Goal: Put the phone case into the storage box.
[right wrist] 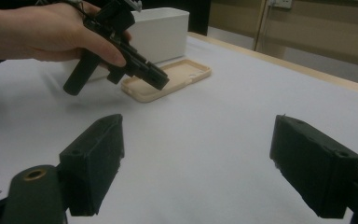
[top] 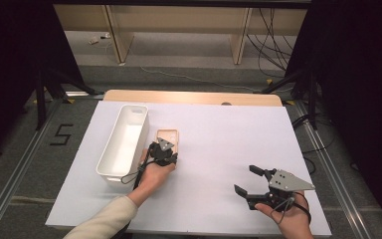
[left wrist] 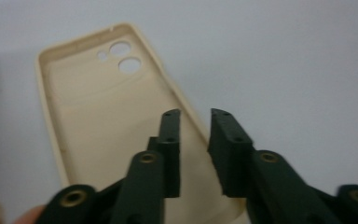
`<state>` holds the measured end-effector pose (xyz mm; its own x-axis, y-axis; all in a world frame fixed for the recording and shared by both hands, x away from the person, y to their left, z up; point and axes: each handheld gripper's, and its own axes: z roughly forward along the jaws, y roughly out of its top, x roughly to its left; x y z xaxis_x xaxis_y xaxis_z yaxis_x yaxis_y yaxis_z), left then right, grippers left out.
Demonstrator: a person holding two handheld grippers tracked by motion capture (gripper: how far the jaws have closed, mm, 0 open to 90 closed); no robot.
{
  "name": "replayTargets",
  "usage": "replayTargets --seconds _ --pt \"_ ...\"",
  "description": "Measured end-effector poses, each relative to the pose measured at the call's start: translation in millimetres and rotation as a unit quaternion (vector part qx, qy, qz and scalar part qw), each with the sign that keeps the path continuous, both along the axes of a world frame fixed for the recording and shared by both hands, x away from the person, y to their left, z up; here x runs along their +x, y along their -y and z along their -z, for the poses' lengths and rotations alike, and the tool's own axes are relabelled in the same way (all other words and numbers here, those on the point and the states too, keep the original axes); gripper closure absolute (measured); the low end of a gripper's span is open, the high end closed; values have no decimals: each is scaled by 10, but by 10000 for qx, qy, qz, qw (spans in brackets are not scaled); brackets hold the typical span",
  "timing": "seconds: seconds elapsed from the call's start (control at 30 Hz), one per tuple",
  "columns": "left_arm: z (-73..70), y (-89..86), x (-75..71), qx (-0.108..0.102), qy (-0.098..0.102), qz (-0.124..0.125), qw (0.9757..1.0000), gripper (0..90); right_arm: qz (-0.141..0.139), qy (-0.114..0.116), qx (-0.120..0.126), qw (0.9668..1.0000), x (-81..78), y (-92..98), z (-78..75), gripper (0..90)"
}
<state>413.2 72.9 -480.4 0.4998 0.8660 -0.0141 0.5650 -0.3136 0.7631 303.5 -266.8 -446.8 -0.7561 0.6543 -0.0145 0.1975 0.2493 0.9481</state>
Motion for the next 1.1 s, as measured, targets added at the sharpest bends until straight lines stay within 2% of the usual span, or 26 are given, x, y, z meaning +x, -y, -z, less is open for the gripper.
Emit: replayTargets --seconds 0.03,0.1,0.13,0.17,0.2,0.27,0.3,0.33,0.37,0.4,0.43,0.47,0.5,0.57,0.63,0.67,0.7,0.73,0.77,0.8,0.87,0.93,0.97,1.0,1.03,1.1 --pt "-34 13 -20 -81 64 88 9999 606 -3 -12 -12 10000 -1 4 -1 188" --pt "-109 50 -78 -126 303 224 9992 513 4 -47 7 10000 -5 5 -3 187" --pt "-148 60 -106 -76 386 364 9986 458 7 -44 5 10000 -5 6 -3 187" --pt "-181 74 -138 -115 441 421 9981 396 25 -30 16 10000 -5 6 -1 185" --pt "-220 73 -164 -149 466 479 9977 351 48 -135 50 9999 -17 -1 1 185" --pt "-291 70 -213 -196 441 737 9961 265 48 -98 36 9999 -11 4 10 182" --pt "-321 67 -241 -209 458 848 9951 220 -7 24 52 10000 8 13 17 180" --pt "-356 66 -276 -264 436 913 9945 197 -23 16 19 10000 8 23 16 179" --pt "-379 67 -311 -323 502 982 9934 177 15 -4 -8 10000 2 30 15 178" --pt "-412 60 -352 -282 485 1075 9926 154 28 0 -12 10000 0 36 17 176" --pt "-430 50 -393 -291 498 1169 9915 152 54 -126 6 9999 -14 38 16 175" --pt "-448 31 -432 -286 496 1281 9901 148 5 66 72 10000 11 39 31 171" --pt "-451 11 -467 -331 532 1372 9886 140 78 -66 -81 9999 -9 61 9 169" --pt "-466 -31 -539 -399 510 1452 9873 106 75 27 38 10000 4 45 32 166" --pt "-476 -83 -589 -516 476 1496 9863 94 24 -41 -2 10000 1 50 26 162" --pt "-489 -111 -607 -507 525 1510 9858 87 45 -145 45 9999 -10 38 28 162" --pt "-508 -131 -626 -501 546 1502 9859 78 47 -141 47 9999 -10 36 28 161" --pt "-529 -160 -633 -438 584 1568 9849 73 29 -28 15 10000 4 40 29 161" --pt "-541 -172 -645 -463 619 1540 9850 65 14 -141 2 9999 -8 39 24 161" --pt "-546 -176 -651 -532 661 1491 9852 58 -4 -132 -9 9999 -9 41 26 160" --pt "-551 -192 -652 -521 694 1493 9850 42 24 -1 -55 10000 1 53 21 160" --pt "-547 -208 -658 -466 674 1468 9858 17 56 -42 -125 9999 -7 58 11 161" --pt "-553 -227 -655 -325 735 1528 9850 8 36 -114 -31 9999 -12 41 17 160" --pt "-551 -224 -666 -411 703 1492 9854 3 20 26 -49 10000 5 39 16 161" --pt "-558 -230 -675 -407 711 1479 9856 1 -40 66 -5 10000 15 27 18 161" --pt "-579 -249 -683 -319 737 1537 9849 0 12 69 -77 9999 6 17 4 161"
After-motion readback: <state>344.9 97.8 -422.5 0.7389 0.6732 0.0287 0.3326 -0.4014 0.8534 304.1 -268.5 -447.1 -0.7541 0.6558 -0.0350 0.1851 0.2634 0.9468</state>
